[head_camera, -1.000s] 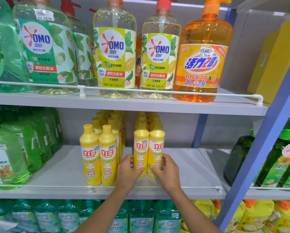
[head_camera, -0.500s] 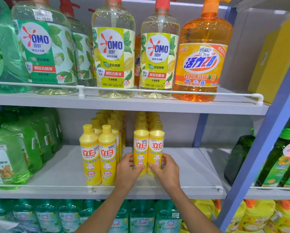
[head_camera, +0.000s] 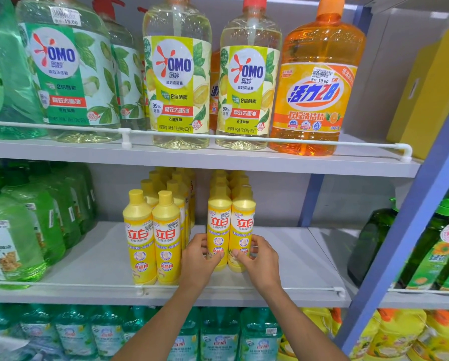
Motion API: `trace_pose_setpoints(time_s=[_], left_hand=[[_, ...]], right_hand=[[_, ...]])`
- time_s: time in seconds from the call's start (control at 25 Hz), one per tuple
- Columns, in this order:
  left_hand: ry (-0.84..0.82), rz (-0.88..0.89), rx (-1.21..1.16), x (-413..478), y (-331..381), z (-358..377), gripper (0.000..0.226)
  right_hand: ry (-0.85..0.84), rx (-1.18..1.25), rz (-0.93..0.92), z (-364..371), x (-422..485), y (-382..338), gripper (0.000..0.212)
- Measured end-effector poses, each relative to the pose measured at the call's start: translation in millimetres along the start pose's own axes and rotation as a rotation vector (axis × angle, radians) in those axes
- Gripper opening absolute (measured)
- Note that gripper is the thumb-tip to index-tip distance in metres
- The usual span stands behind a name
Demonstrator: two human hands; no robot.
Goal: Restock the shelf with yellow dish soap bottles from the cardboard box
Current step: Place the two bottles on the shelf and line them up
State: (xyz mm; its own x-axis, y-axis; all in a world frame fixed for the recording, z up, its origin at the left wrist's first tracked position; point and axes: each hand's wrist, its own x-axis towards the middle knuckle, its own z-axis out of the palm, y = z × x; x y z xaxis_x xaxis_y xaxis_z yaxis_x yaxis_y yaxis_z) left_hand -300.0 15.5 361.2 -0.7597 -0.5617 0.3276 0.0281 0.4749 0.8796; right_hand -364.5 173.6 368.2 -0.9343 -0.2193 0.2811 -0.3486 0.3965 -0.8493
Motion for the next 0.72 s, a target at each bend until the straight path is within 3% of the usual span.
trace_pose_setpoints(time_s=[0.4,0.56,0.72], left_hand=[[-0.046,-0.064,0.076,2.0,8.0,-2.6,0.051],[-0.237,-0.091,0.206,6.1,19.4,-18.3,0.059],[-0.361,-0.036,0.424,-13.6,40.6,-36.3,0.049]], right_hand=[[-0.033,-0.062,0.015,-7.1,-0.7,-10.3,0.053],[-0.124,-0.149,0.021,-14.8,-3.9,-17.3,0.057],[-0.225,-0.362,-0.053,-42.0,-24.4,-38.0,0.063]])
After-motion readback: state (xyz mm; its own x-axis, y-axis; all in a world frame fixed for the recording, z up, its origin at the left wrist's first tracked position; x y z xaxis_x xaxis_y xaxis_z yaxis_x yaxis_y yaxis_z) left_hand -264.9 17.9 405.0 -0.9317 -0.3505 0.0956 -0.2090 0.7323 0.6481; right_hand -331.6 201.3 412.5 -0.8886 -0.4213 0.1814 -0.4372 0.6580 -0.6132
